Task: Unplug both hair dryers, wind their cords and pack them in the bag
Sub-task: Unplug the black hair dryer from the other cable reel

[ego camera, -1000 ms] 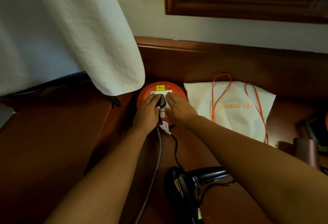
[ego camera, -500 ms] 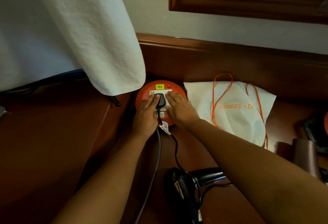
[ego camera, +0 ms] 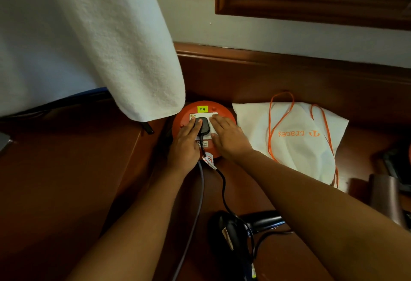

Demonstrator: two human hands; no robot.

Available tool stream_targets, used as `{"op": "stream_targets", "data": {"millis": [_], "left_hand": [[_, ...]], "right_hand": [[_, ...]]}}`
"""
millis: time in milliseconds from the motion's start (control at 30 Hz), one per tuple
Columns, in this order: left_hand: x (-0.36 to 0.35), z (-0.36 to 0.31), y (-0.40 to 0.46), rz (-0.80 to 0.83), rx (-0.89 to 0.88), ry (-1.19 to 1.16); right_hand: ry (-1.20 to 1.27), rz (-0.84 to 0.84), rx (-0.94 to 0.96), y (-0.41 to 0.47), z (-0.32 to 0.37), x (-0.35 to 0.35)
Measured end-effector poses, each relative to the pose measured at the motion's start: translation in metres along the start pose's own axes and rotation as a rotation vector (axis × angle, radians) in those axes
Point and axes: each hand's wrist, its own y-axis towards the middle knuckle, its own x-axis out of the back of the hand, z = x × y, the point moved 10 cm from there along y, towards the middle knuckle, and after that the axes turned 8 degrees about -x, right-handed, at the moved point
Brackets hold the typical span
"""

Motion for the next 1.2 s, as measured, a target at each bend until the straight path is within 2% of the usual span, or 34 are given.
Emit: {"op": "stream_targets", "data": {"millis": [367,800,1000,1133,1200], "left_hand": [[0.002,0.0,-0.001,-0.022,0.006,-0.026],[0.01,-0.006,0.001,0.024,0.043,-0.15],[0.027,0.0,0.006,0.002,0.001,0.068],[0.027,0.008,0.008,0.069,0.014,0.118],[0.022,0.016,0.008,0.121,0.067,0.072]], "right_hand": [[0.125,0.001,-0.125,0.007,-0.003,0.001],[0.187,0.075,-0.098,0.006,0.004,0.004],[0.153,0.1,-0.047,0.012,0.014,0.016],[0.187,0.109,0.02,0.017,0.027,0.019],[0.201,0.134,0.045,0.02,0.034,0.014]]}}
